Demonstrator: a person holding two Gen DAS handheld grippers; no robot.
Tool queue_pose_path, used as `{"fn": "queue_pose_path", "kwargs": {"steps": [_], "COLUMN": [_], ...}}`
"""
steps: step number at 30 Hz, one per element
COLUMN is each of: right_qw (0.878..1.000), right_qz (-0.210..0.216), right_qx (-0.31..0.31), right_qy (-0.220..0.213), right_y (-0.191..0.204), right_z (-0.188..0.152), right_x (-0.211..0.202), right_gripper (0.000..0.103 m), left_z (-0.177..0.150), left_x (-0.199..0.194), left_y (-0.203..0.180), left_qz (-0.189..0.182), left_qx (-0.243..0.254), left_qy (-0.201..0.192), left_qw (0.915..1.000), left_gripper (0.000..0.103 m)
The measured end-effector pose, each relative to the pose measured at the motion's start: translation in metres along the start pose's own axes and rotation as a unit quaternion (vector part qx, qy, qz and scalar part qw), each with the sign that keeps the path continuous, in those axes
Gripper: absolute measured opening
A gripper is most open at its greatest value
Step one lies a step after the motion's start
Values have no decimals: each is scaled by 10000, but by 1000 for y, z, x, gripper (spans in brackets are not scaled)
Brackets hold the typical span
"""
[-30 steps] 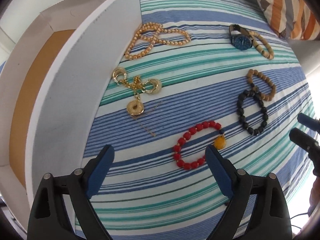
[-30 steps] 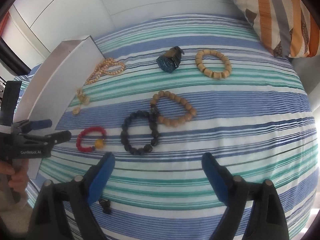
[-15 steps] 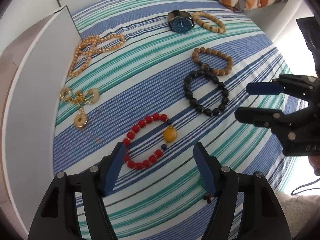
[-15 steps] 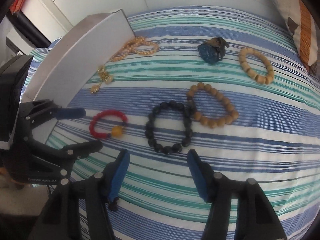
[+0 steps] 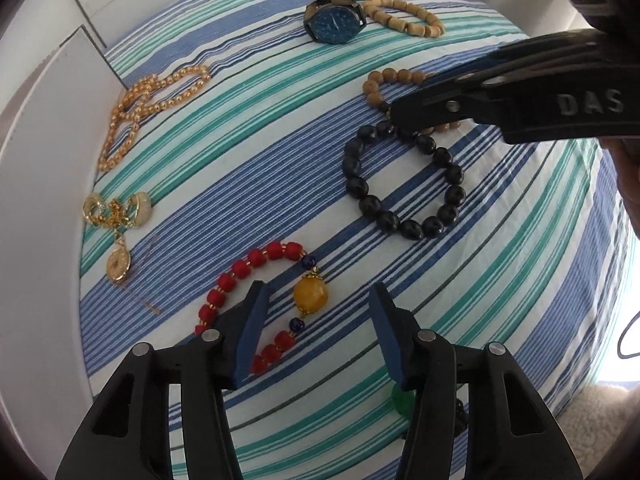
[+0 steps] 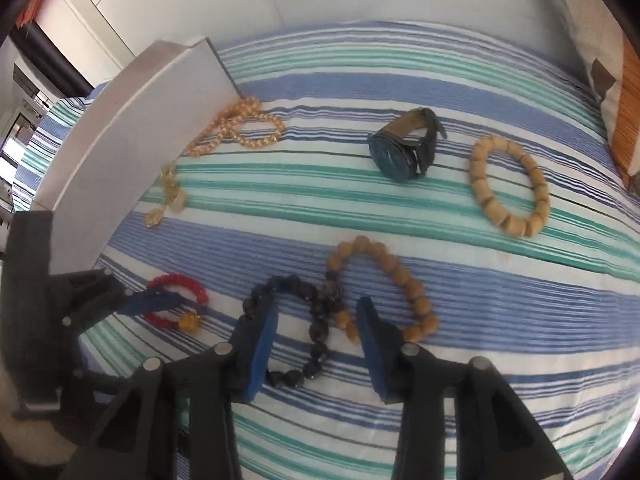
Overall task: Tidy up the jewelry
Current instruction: 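Grasp the red bead bracelet with the left tool while the right tool grasps the black bracelet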
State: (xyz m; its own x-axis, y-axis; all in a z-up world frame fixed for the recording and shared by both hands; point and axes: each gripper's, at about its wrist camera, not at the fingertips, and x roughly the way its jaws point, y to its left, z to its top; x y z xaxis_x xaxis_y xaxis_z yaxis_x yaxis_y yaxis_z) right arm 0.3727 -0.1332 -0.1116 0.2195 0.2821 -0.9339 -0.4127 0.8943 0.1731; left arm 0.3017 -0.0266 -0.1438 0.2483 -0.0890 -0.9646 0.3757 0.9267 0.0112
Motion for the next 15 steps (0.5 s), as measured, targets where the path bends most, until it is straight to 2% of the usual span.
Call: {"fn": "queue_pose_path", "kwargs": {"steps": [2,4,6,9,11,15], "right_qw": [9999,9998,9997,9990,9993,9995], "right_qz": [-66,-44,-56,-107,-88,119], "right_qx": [-33,-30,-75,-247,-130,259], "right_qy": [114,186,206,345,326,135], "right_y": [-1,-2,1,9,7,-1], "right_z": [6,10,14,14,14,8], "right_x": [14,23,26,23,17,-11], "right_gripper": [34,31,27,14,14,14], "left_z": [0,-2,-4,-5,-5,-14], "left_x": [1,1,-1,-4,-8,-26], "left_y": [-1,0,3,18,30,61], "left_qz": [30,94,147,-132,-410,-1006], "left_qx": [-7,-43,-95,-381,-675,-1356], "left_qy": [-51,-109,-157,-159,-86,-95], "left_qw": [10000,9999,9997,9991,9968,9856], "left_gripper": [52,42,18,15,15,15]}}
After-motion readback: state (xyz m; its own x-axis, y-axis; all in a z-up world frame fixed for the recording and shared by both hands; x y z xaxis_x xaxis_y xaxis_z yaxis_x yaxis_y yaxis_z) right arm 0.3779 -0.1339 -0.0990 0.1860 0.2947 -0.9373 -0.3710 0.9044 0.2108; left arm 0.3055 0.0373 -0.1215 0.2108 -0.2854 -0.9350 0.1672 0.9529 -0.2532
